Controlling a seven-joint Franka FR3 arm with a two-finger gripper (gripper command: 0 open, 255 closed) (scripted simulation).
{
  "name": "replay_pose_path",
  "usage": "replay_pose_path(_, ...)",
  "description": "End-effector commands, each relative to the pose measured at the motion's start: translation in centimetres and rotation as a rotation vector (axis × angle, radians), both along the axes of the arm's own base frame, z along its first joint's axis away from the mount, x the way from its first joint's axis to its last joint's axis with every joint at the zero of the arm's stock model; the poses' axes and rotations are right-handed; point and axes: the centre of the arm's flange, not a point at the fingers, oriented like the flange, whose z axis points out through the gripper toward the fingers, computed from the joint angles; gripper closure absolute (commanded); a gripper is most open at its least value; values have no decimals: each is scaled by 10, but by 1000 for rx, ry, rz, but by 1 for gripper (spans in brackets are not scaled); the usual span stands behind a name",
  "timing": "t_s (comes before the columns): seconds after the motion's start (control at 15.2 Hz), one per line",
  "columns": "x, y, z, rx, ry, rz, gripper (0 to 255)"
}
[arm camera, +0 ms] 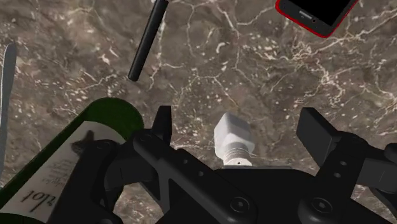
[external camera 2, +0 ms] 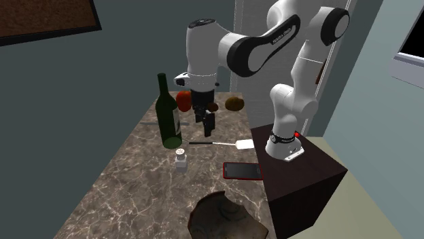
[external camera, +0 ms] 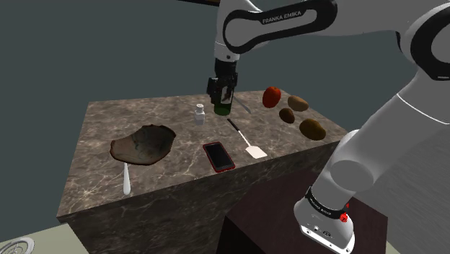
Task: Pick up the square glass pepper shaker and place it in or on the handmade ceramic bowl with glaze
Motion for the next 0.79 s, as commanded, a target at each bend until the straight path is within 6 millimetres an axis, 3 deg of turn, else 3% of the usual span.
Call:
replay_pose_path(0.0, 25, 7, -9, -5, -14, 1, 0)
replay_pose_path(0.33, 79, 27, -34, -18, -44, 4, 0)
replay_pose_path(0.73, 83, 26, -61, -19, -46, 5, 0)
